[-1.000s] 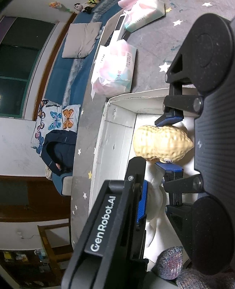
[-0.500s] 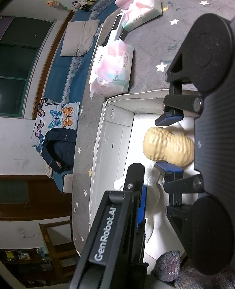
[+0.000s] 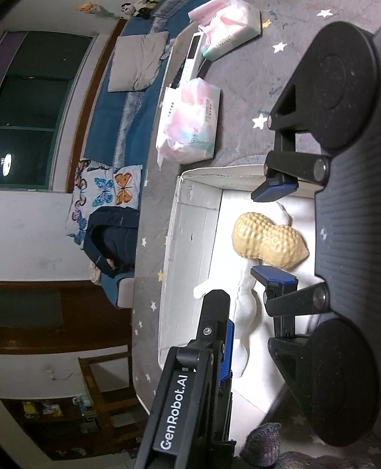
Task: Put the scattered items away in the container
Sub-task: 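Lower the peanut beside the bunny and open both tools, then move both tools to the black-and-red round figure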
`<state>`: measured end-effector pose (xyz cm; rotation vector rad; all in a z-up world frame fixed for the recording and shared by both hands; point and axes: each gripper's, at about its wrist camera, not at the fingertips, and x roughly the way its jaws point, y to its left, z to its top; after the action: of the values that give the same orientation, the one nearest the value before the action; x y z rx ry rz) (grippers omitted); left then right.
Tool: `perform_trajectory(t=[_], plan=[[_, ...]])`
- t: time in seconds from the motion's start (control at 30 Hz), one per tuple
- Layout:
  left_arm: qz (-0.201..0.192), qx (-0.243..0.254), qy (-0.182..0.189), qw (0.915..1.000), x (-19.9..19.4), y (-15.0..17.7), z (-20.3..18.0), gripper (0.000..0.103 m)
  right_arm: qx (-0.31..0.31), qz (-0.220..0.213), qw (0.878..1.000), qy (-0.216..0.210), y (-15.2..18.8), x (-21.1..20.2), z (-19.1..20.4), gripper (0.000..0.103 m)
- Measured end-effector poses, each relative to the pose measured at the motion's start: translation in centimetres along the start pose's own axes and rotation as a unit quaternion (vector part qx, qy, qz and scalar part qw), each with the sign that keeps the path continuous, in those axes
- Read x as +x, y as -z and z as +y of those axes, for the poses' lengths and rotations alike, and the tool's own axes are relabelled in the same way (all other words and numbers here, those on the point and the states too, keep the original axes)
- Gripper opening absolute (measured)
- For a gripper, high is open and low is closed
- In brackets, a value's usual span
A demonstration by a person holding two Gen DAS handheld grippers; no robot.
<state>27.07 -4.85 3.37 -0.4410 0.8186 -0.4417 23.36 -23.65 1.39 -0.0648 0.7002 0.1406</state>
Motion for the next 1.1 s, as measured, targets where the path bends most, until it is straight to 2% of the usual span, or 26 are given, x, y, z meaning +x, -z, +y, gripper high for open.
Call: perform_trajectory(t=[0.4,0.77,1.1], plan=[[-0.026,0.016,-0.004,0.9995,-4.3,3.0,-0.4,0.033,0.006,-0.029,0.999,-0.024,3.1,-5.2,0.2,0.054],[-0.036,0.013,-0.027,0.9989,-7.8,6.6,0.9,0.033,-0.001,-0.036,0.998,-0.058,6.6,-8.8,1.9,0.057],[-0.036,-0.031,-0.042,0.998,-10.0,8.7,4.0,0.033,-0.016,-0.017,0.995,-0.096,9.2,-9.4,4.7,0.06]])
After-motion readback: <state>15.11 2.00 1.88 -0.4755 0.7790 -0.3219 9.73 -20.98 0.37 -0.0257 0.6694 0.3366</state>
